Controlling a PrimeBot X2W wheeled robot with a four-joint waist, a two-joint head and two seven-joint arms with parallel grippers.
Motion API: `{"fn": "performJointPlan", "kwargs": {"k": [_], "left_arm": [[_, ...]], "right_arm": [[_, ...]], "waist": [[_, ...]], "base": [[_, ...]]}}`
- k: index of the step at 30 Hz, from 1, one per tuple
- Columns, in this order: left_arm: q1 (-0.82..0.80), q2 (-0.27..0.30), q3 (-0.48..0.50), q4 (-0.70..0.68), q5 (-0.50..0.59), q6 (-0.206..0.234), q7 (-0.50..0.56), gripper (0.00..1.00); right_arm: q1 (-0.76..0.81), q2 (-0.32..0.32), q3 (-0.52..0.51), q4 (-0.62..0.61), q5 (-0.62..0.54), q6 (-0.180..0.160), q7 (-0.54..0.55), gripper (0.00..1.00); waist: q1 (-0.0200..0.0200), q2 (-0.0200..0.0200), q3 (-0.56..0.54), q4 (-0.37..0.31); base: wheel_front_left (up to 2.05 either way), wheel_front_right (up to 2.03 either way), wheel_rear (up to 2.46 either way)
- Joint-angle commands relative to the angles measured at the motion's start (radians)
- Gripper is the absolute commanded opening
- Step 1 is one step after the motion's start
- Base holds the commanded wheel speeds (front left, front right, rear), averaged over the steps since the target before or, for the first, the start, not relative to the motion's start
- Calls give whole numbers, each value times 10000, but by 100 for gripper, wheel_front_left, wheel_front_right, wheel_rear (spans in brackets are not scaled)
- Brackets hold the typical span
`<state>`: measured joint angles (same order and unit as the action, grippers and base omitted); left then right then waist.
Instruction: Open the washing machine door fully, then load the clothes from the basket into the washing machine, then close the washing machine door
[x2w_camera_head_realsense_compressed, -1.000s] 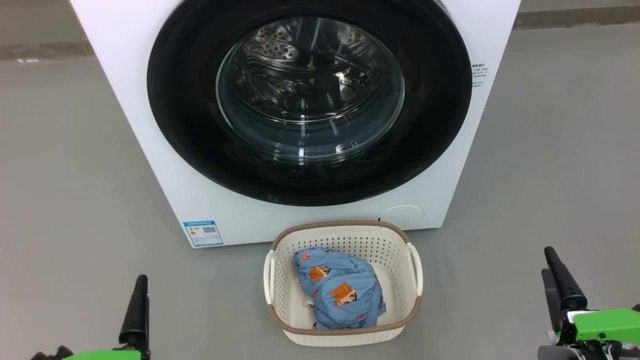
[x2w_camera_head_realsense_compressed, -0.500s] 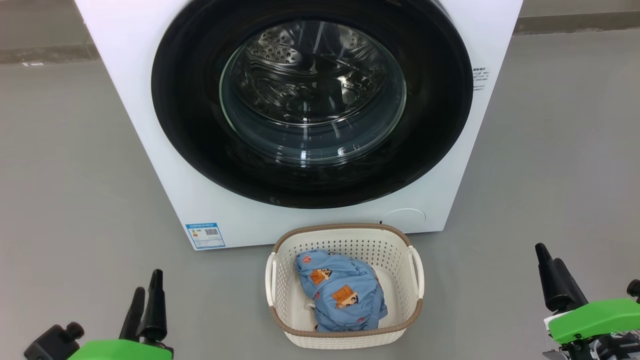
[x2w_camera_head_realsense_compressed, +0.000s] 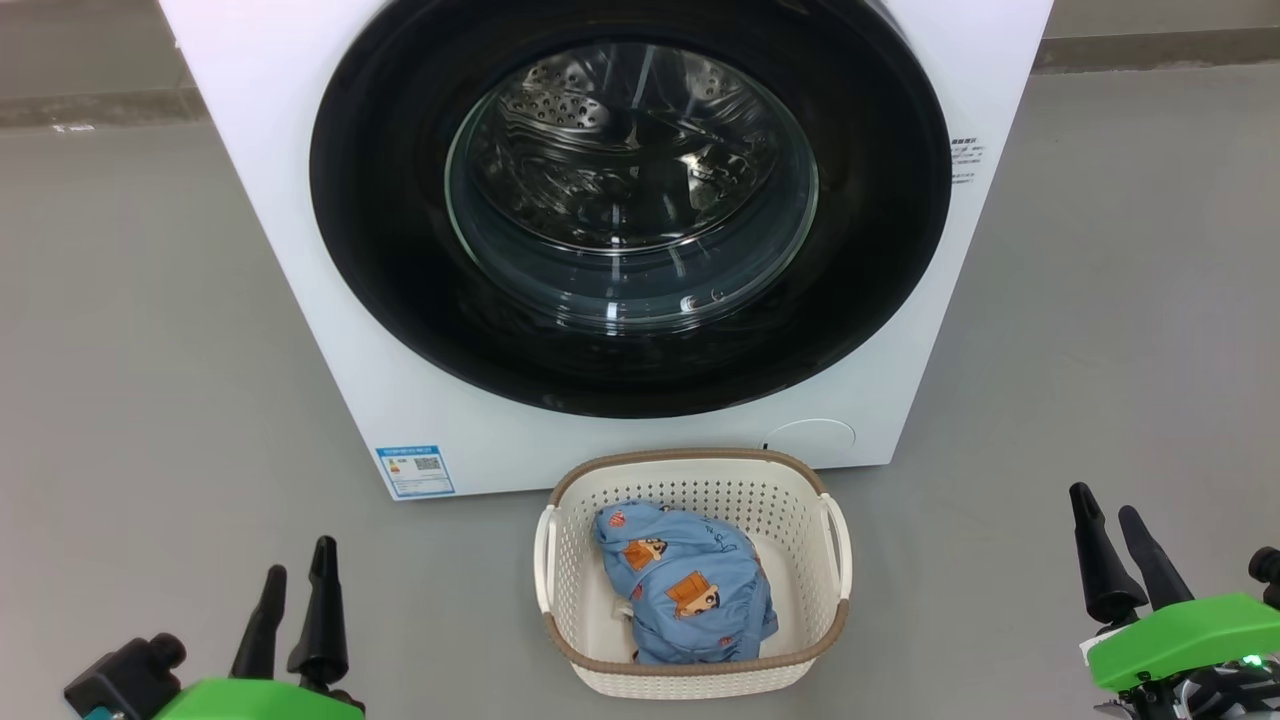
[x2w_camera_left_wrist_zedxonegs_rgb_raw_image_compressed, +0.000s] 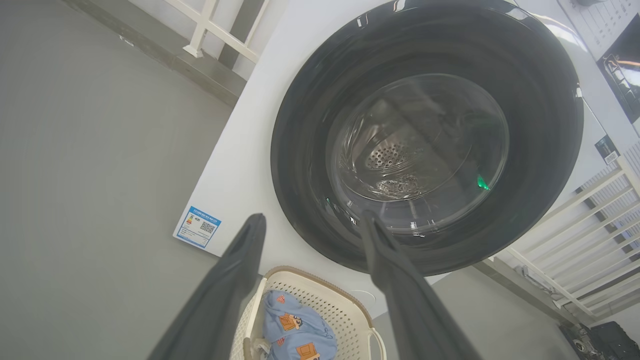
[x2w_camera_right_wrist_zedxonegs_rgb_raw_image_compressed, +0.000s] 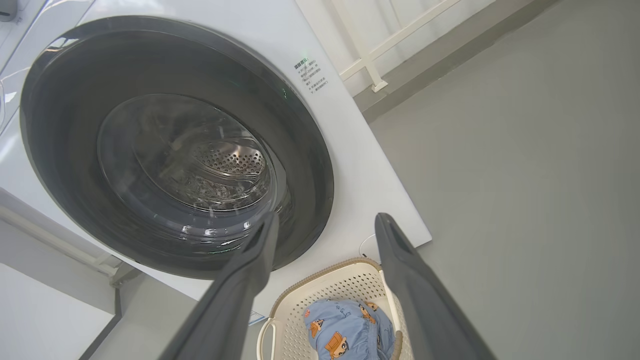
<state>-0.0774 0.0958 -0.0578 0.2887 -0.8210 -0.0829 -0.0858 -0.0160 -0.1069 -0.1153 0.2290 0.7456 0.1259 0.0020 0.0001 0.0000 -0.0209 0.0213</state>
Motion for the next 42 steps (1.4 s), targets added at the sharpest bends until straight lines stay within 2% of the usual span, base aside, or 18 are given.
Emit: {"fn": "performJointPlan", "kwargs": {"k": [1, 29, 42], "left_arm": [[-420, 192, 157, -274, 261, -30, -137, 100], [-601, 207, 47, -91, 3527, -173, -959, 100], [-655, 162, 17, 182, 4607, -286, -1312, 100]], "right_arm": [[-227, -217, 72, -337, -274, 34, -124, 100], [-125, -325, 116, -654, -3722, 41, -563, 100], [39, -381, 125, -813, -5182, 44, -752, 100]], "waist": [[-1, 0, 4, 2], [-1, 0, -40, 121], [-1, 0, -114, 144]], "base": [[0, 0, 0], [0, 0, 0], [0, 0, 0]]}}
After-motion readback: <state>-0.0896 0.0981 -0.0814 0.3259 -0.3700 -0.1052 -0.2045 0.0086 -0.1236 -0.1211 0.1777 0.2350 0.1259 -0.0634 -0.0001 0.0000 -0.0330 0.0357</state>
